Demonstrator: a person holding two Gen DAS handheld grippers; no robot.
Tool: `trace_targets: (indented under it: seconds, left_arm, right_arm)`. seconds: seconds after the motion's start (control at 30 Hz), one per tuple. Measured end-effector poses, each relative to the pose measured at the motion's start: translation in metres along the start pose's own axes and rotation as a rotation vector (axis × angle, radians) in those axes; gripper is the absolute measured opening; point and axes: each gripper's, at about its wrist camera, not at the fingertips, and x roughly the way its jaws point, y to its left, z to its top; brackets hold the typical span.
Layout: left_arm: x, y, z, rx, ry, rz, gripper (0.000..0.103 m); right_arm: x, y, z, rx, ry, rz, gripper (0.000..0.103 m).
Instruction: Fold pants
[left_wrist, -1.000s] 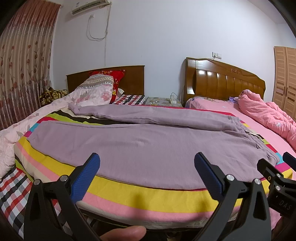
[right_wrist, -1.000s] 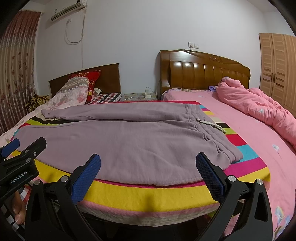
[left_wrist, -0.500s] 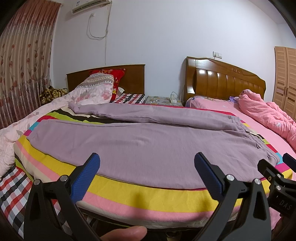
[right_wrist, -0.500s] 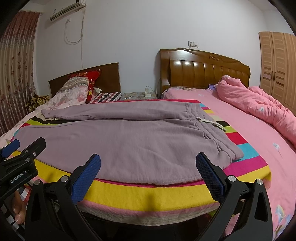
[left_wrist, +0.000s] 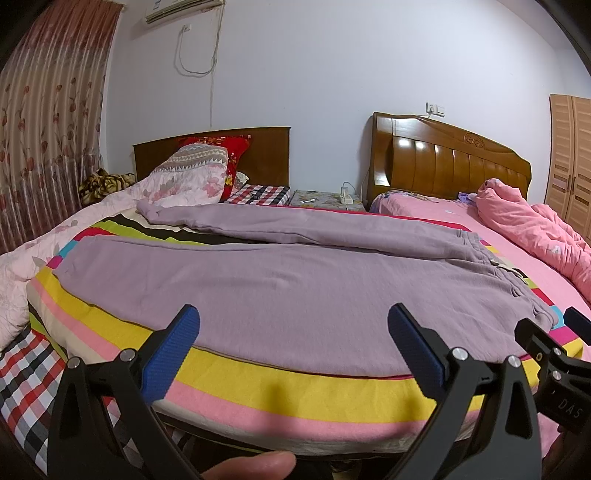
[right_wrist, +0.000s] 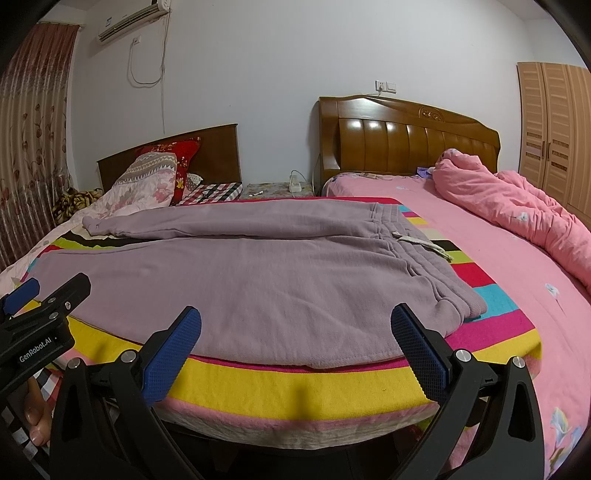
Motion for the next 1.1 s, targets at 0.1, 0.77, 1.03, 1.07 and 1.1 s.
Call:
trace_targets:
  seconds: [0.1, 0.77, 1.03, 1.07, 1.1]
  left_arm:
    - [0.0005, 0.0003, -0.0022, -0.002, 0.001, 0.000, 0.102]
    - [0.0018, -0.0010, -0.0059, -0.017, 0.012, -0.001, 0.102]
    - [-0.0017, 0.0003, -0.0044, -0.023, 0.003, -0.009, 0.102]
    - [-0.0035, -0.0010, -0.0050, -0.021, -0.002, -0.018, 0.102]
    - [-0.0050, -0.0018, -0.0058, -0.021, -0.006, -0.039, 0.102]
  right_arm:
    - [0.0000, -0.0001, 0.0002, 0.001, 0.001, 0.000, 0.099]
    - [0.0003, -0.0003, 0.0007, 0.002, 0.004, 0.003, 0.099]
    - [0.0006, -0.0003, 0.0007, 0.004, 0.004, 0.004, 0.099]
    - [0.0015, -0.0012, -0.0010, 0.005, 0.005, 0.005, 0.099]
    - [0.0031, -0.0013, -0.0027, 0.007, 0.009, 0.007, 0.099]
